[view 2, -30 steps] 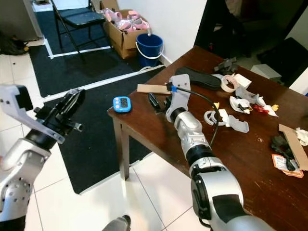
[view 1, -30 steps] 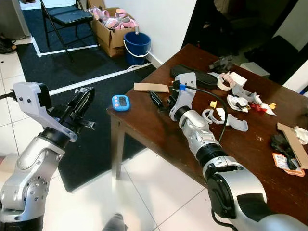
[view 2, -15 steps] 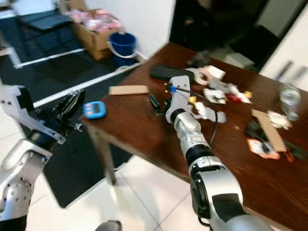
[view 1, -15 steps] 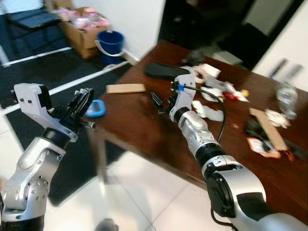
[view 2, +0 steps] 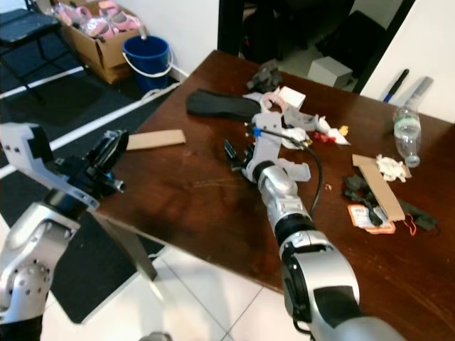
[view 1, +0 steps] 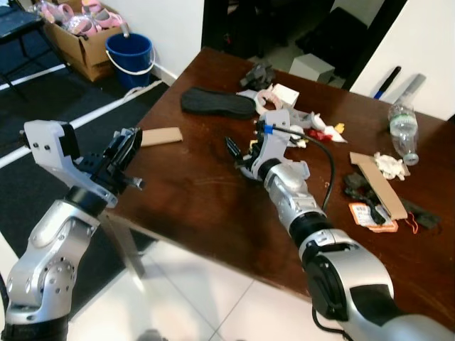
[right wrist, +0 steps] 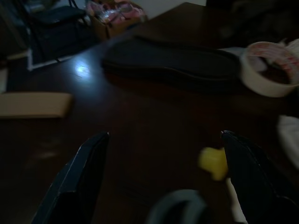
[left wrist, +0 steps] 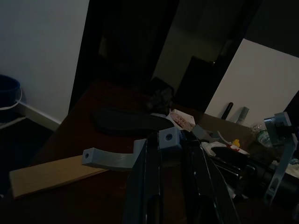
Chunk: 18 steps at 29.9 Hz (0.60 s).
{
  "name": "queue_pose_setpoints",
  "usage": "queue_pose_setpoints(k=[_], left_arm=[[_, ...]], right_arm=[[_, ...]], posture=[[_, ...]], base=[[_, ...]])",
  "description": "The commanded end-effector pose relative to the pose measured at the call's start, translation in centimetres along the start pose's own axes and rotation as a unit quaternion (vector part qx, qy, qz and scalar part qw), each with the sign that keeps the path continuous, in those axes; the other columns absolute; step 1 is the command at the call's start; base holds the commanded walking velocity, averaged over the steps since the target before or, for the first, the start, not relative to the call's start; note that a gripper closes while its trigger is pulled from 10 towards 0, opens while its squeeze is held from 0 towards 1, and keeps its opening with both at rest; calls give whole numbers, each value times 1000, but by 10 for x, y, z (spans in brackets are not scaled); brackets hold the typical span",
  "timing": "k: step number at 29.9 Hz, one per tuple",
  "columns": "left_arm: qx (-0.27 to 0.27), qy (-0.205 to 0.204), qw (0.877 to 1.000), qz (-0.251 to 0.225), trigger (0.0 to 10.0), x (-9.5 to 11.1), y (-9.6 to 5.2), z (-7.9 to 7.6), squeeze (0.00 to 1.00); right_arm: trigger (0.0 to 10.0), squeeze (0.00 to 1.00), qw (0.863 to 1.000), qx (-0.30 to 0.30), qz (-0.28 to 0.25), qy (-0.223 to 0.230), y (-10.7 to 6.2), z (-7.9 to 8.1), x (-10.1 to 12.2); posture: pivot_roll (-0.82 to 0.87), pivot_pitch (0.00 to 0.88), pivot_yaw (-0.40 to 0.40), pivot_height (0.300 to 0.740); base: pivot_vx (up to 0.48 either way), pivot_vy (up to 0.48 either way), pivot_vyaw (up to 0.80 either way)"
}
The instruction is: Picking trash to rubbish bin
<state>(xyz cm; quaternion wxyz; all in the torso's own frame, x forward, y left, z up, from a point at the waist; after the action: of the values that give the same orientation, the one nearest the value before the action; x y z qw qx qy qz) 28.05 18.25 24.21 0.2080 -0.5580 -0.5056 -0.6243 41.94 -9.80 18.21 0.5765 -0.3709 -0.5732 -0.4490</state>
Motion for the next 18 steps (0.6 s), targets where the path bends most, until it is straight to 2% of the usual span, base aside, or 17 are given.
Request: queue_pose_setpoints(k=[1, 8, 18], left_arm=[[-2, -2, 1000, 8, 10000, -5, -1, -2, 0], [-6, -3, 1000, 8, 10000, -6, 0, -3, 0], [-10, -4, 1000, 8, 10000, -7, 1, -4, 0]], right_arm=[[10000, 0, 999, -23, 17, -24, -4, -9, -8], [10000, 0, 999, -36, 21, -27, -6, -18, -7], [10000, 0, 999, -22, 24, -41, -6, -14, -8]], posture=[[272, 144, -99, 740], [270, 140, -101, 740], [266, 136, -102, 740]], base=[[277, 0, 0], [276, 0, 0], [289, 0, 0]])
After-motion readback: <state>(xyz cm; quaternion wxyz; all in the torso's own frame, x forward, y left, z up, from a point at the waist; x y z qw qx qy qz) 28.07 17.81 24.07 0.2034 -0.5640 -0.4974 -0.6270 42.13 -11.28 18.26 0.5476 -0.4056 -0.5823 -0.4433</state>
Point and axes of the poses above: a point about 5 cm out from each wrist's last joint towards the gripper, its own y axis pointing out of the wrist towards the gripper, its own x axis along the axis of the wrist's last joint, z = x × y, the point moved 2 cm from there along y, pointing out of the wrist towards the gripper, and after that the axes turned 1 degree about y, right-handed, at the moved point
